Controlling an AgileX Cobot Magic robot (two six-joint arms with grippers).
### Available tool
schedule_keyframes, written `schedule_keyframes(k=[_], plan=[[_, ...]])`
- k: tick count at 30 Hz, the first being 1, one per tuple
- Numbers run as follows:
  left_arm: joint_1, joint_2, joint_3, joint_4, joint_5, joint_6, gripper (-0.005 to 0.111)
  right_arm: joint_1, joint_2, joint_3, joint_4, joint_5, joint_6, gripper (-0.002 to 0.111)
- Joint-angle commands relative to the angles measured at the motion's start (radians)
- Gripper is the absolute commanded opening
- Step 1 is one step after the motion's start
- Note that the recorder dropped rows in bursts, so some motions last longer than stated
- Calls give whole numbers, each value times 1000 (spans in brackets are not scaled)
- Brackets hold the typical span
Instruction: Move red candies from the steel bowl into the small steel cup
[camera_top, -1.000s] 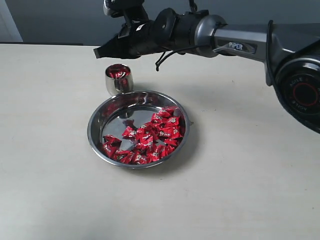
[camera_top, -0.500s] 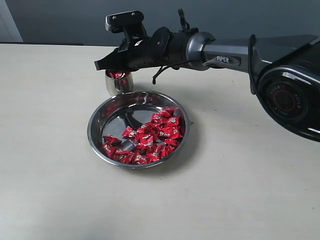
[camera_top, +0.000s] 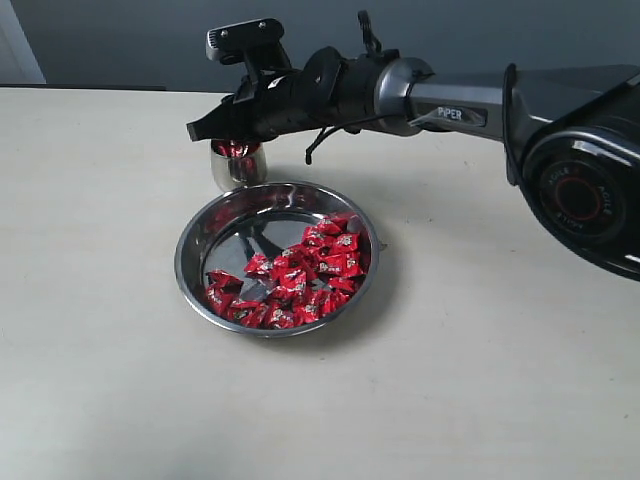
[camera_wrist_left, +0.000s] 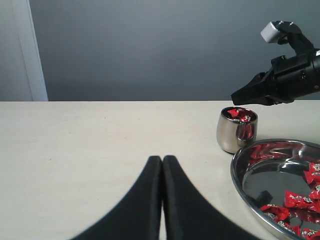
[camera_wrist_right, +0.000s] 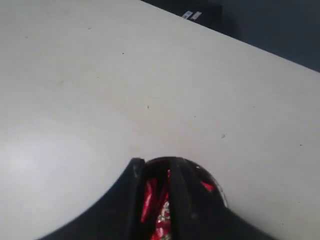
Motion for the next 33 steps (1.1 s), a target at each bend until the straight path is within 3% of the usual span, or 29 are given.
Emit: schedule_keyframes(k=[1,7,13,16,20,33], plan=[[1,-5,1,0,-6,-4,0,-2,-73,-4,-35,163,-20,20],[1,-5,1,0,-6,-4,0,-2,-103,-4,-94,533,-113,20],[1,-5,1,0,-6,-4,0,-2,-44,-4,-91,723,-122,20],[1,-5,1,0,-6,-4,0,-2,-12,-4,-79,772,-122,28],[1,-5,1,0,-6,-4,0,-2,12,-4,-57,808,-122,48],[1,-5,1,0,-6,-4,0,43,35,-4,10,787,-135,49]])
